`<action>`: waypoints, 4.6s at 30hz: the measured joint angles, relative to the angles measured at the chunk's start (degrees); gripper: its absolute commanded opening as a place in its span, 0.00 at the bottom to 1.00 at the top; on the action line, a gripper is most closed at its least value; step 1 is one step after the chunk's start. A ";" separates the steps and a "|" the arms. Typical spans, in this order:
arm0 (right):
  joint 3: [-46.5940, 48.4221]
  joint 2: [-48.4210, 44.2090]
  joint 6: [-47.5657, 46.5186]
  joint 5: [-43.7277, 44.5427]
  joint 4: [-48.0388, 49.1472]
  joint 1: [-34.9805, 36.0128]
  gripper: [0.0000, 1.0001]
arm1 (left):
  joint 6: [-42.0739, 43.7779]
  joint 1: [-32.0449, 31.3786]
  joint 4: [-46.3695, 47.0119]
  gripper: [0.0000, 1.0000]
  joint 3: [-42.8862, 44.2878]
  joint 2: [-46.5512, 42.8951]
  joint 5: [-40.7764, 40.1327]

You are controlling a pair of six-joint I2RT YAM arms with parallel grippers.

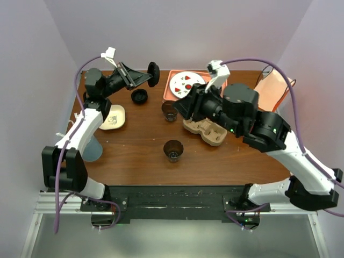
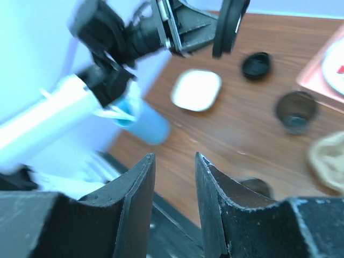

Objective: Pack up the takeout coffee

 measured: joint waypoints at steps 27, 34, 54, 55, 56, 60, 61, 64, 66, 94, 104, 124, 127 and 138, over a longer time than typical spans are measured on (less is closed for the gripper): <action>-13.46 -3.10 -12.72 -18.47 30.91 -6.47 0.44 | -37.07 -2.16 32.41 0.17 -9.64 -13.29 8.55; -20.39 -4.37 -28.68 -23.85 38.51 -6.51 0.44 | -37.22 -2.16 22.75 0.17 -11.34 -21.11 8.28; -24.74 -4.11 -39.82 -38.80 49.27 -6.84 0.39 | -36.72 -2.16 14.88 0.17 -16.09 -24.92 18.23; -24.41 -3.78 -39.91 -38.77 49.20 -6.84 0.39 | -36.83 -2.16 14.86 0.17 -16.09 -24.92 18.58; -24.09 -3.45 -40.09 -38.77 49.07 -6.84 0.39 | -36.94 -2.16 14.88 0.17 -16.09 -24.90 18.86; -23.47 -2.34 -40.70 -38.80 48.70 -6.84 0.39 | -37.24 -2.16 14.88 0.17 -16.06 -24.85 19.45; -23.28 -1.99 -40.81 -38.86 48.48 -6.84 0.39 | -37.31 -2.16 14.93 0.17 -16.04 -24.83 19.52; -22.97 -1.53 -41.13 -38.99 48.09 -6.84 0.39 | -38.36 -2.14 15.13 0.17 -15.85 -24.63 19.52; -22.97 -1.53 -41.40 -39.01 47.82 -6.84 0.34 | -38.86 -2.16 15.32 0.17 -15.69 -24.57 19.50; -22.64 -0.42 -41.70 -38.93 47.69 -6.95 0.26 | -39.41 -2.16 12.24 0.18 -14.93 -26.77 19.58; -20.87 1.68 -37.92 -41.20 47.93 -7.02 0.00 | -36.22 -2.10 9.62 0.58 -16.26 -28.63 19.12; -10.67 -4.20 -20.98 -15.69 15.52 -7.15 0.00 | 5.09 -0.63 -35.71 1.00 11.13 -15.41 -1.14; -6.54 -2.56 -17.55 -10.64 5.46 -7.15 0.00 | 10.47 0.70 -41.16 1.00 11.76 -15.56 -9.84; -3.65 15.65 -6.67 -3.13 -23.85 -7.21 0.00 | 22.25 -1.51 -45.40 0.99 1.18 -18.10 -20.22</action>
